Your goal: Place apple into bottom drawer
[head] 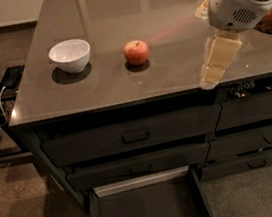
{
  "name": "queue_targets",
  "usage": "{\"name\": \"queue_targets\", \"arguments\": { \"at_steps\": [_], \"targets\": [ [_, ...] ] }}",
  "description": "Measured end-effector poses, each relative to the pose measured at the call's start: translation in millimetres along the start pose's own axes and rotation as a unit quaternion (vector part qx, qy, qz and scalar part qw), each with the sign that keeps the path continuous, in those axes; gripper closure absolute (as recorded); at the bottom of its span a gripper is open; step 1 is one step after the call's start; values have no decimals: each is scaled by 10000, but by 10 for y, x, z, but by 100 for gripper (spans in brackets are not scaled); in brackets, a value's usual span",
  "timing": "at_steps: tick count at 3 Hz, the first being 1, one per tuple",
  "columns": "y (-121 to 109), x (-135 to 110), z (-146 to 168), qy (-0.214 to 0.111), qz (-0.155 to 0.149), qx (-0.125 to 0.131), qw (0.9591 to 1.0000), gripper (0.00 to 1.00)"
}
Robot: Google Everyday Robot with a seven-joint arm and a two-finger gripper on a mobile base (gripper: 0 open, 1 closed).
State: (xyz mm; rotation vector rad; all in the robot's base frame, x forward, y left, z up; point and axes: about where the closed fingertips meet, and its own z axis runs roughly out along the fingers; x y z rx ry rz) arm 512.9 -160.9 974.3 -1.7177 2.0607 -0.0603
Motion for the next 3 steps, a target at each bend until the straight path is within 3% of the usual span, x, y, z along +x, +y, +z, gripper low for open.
{"name": "queue_targets", "arguments": {
  "at_steps": [1,3],
  "targets": [
    [-30,-35,54,-60,-13,17,10000,0],
    [-439,-228,449,-895,-126,220,9957,0]
  ]
}}
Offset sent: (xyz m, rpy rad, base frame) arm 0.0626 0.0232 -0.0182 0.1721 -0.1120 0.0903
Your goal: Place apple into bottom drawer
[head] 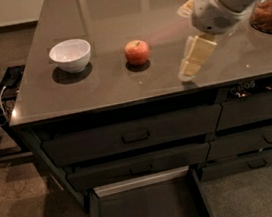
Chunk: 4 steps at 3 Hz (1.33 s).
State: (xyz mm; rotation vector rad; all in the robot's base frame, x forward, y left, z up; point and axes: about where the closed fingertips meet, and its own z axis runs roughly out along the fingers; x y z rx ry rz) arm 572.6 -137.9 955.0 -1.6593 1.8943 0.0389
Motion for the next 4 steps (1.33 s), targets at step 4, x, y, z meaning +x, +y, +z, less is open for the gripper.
{"name": "queue_targets", "arguments": {
  "at_steps": [4],
  "targets": [
    [-706,-45,916,-1344,855,-102,9872,0]
  ]
}}
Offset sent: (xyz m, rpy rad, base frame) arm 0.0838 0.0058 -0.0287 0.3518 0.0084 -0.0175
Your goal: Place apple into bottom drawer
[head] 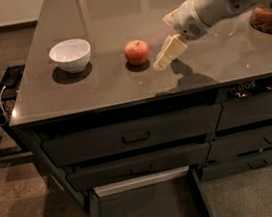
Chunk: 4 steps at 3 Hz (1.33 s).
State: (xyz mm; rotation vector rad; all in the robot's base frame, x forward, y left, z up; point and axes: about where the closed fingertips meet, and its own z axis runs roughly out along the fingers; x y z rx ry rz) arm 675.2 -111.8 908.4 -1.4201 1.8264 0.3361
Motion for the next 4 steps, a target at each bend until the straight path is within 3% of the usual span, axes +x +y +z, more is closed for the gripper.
{"name": "queue_targets", "arguments": {
  "at_steps": [2,4],
  "targets": [
    [-176,-260,473,-268,84,-184,9994,0],
    [-125,-274,819,-416,462,-469,9970,0]
  ]
}}
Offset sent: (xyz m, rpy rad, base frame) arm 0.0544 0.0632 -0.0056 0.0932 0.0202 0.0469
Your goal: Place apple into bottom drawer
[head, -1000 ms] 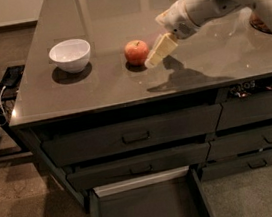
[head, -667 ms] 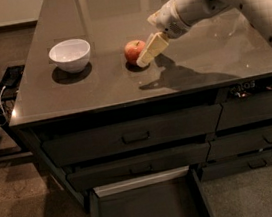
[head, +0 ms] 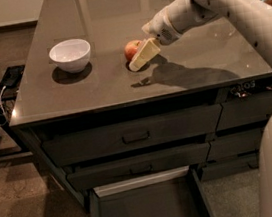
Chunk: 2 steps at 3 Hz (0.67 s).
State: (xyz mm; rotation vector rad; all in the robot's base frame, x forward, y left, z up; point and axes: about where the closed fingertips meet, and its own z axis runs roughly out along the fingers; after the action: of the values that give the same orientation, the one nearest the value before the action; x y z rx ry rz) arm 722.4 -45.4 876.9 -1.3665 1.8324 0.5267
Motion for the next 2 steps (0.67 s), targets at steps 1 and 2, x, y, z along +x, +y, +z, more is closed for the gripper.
{"name": "queue_targets", "arguments": {
  "at_steps": [1,2],
  "targets": [
    [0,0,1,0,1,-1,10000,0],
    [0,0,1,0,1,-1,10000,16]
  ]
}}
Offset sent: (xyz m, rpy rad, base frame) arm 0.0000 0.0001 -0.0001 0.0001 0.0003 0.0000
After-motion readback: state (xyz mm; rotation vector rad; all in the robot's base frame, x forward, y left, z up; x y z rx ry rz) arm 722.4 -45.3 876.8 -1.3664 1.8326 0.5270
